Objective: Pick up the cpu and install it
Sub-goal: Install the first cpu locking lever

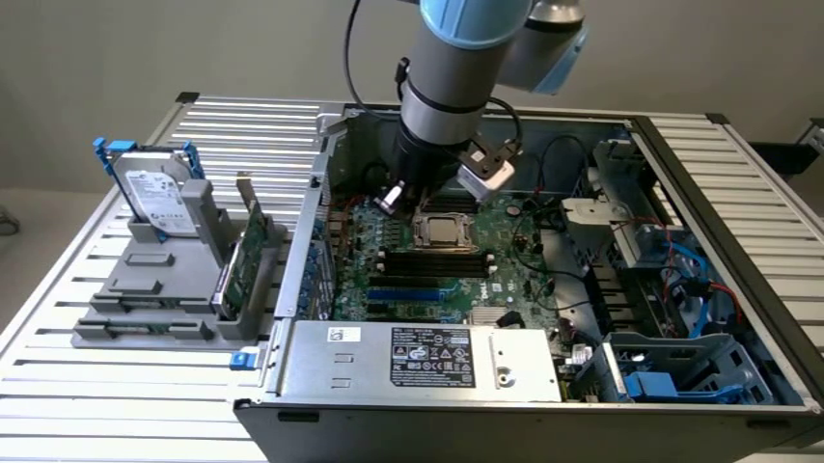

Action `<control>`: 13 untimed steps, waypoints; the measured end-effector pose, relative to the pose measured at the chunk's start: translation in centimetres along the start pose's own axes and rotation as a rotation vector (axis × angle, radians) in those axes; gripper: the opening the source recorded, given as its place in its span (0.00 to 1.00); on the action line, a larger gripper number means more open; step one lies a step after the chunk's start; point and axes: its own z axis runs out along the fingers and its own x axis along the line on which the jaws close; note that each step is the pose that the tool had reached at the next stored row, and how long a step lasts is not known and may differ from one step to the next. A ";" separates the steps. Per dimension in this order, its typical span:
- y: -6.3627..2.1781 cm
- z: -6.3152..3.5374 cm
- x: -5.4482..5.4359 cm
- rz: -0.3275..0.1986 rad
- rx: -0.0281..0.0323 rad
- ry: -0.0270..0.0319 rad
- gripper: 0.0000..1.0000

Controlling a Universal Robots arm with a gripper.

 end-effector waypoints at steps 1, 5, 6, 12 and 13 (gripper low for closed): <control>-0.01 0.00 0.0 -0.007 -0.0080 0.0061 0.11; -0.03 0.00 0.0 -0.037 -0.0255 0.0191 0.11; -0.03 -0.02 0.0 -0.049 -0.0244 0.0170 0.11; -0.04 -0.04 0.0 -0.137 -0.0152 -0.0006 0.11; -0.04 -0.04 0.0 -0.154 -0.0136 -0.0040 0.11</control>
